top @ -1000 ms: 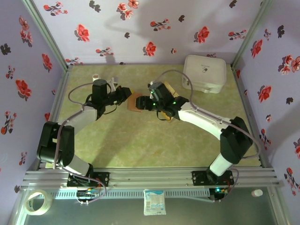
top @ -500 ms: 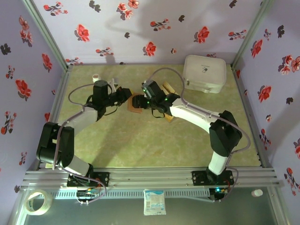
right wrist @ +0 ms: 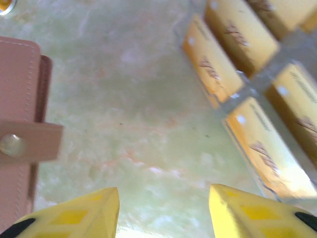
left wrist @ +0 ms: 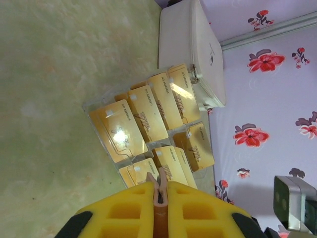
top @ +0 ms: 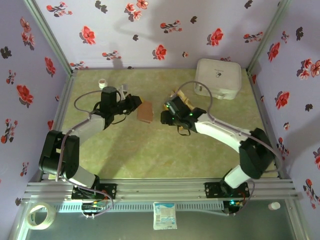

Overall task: Put the credit cards into the card holder
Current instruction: Open the button on the card holder.

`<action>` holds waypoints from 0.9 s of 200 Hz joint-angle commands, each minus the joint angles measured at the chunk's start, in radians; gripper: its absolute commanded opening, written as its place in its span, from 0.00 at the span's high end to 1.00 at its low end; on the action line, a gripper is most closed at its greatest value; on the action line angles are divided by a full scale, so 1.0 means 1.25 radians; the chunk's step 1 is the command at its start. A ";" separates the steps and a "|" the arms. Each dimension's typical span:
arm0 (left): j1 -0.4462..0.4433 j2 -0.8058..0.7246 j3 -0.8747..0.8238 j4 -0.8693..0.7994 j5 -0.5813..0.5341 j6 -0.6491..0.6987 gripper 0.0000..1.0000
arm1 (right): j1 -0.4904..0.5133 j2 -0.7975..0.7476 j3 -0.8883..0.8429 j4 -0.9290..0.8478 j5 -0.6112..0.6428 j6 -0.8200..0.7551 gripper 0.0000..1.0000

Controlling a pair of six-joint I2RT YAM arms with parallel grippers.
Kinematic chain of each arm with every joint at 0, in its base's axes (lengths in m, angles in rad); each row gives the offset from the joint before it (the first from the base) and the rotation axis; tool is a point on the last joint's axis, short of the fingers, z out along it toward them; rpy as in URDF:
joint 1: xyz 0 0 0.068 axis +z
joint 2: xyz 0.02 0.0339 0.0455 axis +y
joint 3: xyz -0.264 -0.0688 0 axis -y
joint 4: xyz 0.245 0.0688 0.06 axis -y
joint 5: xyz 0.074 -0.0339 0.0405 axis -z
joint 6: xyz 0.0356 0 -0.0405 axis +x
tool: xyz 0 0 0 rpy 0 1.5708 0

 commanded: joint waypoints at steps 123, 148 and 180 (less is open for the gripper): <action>0.000 -0.029 -0.002 -0.006 -0.003 0.030 1.00 | -0.021 0.125 0.097 0.148 -0.168 0.080 0.65; -0.003 -0.026 -0.003 -0.003 -0.003 0.029 1.00 | -0.031 0.120 0.080 0.156 -0.158 0.081 0.85; -0.004 -0.012 -0.009 0.006 -0.004 0.027 1.00 | -0.039 0.092 0.065 0.168 -0.174 0.079 1.00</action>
